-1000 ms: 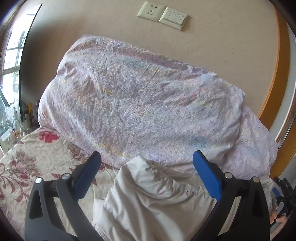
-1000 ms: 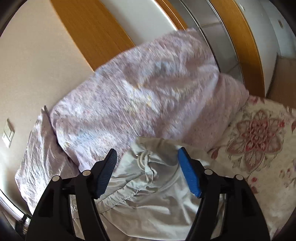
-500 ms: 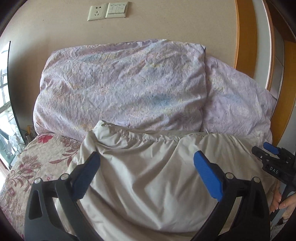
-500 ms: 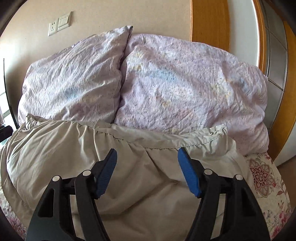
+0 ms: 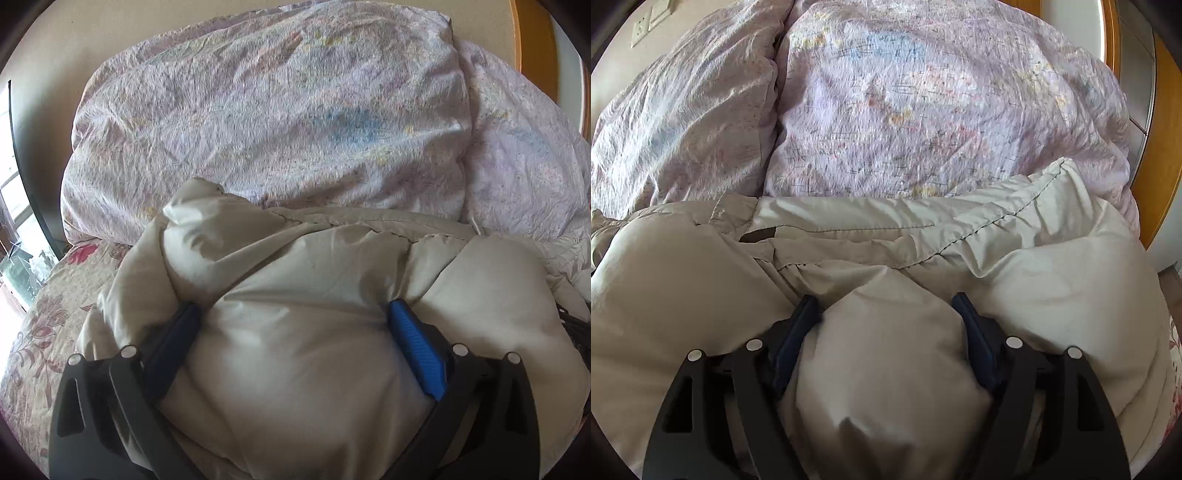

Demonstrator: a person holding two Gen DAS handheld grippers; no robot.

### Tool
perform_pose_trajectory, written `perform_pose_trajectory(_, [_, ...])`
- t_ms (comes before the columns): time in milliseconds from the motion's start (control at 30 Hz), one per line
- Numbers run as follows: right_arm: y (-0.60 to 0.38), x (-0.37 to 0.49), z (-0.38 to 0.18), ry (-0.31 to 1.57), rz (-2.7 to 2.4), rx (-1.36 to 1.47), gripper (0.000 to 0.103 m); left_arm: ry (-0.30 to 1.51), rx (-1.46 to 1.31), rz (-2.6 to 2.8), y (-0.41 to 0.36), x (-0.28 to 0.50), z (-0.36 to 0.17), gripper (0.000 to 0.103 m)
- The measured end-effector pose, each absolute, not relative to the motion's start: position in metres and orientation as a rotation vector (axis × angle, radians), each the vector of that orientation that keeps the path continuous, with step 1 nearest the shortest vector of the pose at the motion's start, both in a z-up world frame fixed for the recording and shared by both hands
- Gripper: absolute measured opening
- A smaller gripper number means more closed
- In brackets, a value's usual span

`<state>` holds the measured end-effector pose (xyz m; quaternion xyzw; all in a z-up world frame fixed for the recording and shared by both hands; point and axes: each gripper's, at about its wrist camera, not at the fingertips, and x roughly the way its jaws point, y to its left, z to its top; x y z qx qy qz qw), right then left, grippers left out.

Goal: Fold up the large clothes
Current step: 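Fold the hem up toward the collar and press it down with both grippers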

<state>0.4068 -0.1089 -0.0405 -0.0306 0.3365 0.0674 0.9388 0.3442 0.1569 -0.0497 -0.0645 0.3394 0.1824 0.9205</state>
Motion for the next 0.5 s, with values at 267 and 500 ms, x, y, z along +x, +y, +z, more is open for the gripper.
perform_pose_trajectory(267, [-0.112, 0.41, -0.052, 0.722, 0.135, -0.043, 0.078, 0.702, -0.08, 0.414, 0.148, 0.361, -0.066, 0.101])
perform_pose_trajectory(500, [-0.107, 0.418, -0.056, 0.76, 0.118, -0.059, 0.08, 0.741, -0.084, 0.417, 0.151, 0.371, -0.074, 0.101])
